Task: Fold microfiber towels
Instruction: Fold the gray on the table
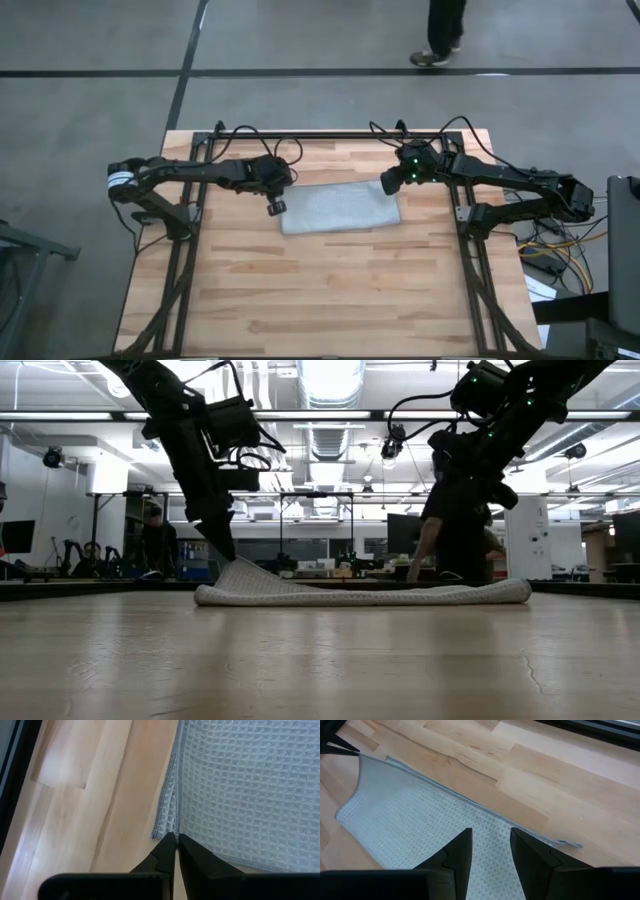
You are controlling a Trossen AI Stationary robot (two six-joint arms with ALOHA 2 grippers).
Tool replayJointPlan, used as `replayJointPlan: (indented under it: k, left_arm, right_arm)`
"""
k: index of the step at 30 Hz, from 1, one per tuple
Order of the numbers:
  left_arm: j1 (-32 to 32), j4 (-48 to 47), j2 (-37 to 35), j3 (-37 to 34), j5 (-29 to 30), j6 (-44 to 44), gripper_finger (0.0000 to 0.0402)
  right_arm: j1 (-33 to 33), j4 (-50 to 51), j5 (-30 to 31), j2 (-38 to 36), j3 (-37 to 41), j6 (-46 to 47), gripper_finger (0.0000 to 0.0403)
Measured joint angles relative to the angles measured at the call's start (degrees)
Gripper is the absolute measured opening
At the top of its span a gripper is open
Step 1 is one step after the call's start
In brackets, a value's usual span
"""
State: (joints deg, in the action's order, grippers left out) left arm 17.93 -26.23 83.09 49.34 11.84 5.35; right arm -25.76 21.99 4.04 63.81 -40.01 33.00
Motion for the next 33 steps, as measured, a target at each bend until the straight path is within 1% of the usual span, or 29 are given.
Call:
replayJointPlan:
  k: [9, 19, 26, 29, 33]
  left_arm:
    - [0.0, 1.63, -0.02, 0.0, -0.24, 0.04, 0.0026]
    - [0.0, 1.64, -0.02, 0.01, -0.22, 0.04, 0.0026]
    - [0.0, 1.72, 0.03, 0.0, -0.36, 0.05, 0.0027]
    - [0.0, 1.76, 0.66, 0.0, -0.37, 0.04, 0.0038]
    - [0.0, 2.03, 2.23, 0.0, -0.39, -1.46, 0.0074]
  right_arm:
    - [0.0, -0.01, 0.0, 0.0, 0.0, -0.01, 0.0123]
    - [0.0, 0.01, -0.01, 0.0, 0.0, -0.01, 0.013]
    - [-0.01, -0.01, 0.0, 0.0, 0.0, -0.01, 0.0121]
    - [0.0, 0.01, 0.0, 0.0, 0.0, -0.01, 0.0121]
    - [-0.01, 0.01, 0.0, 0.0, 0.0, -0.01, 0.0124]
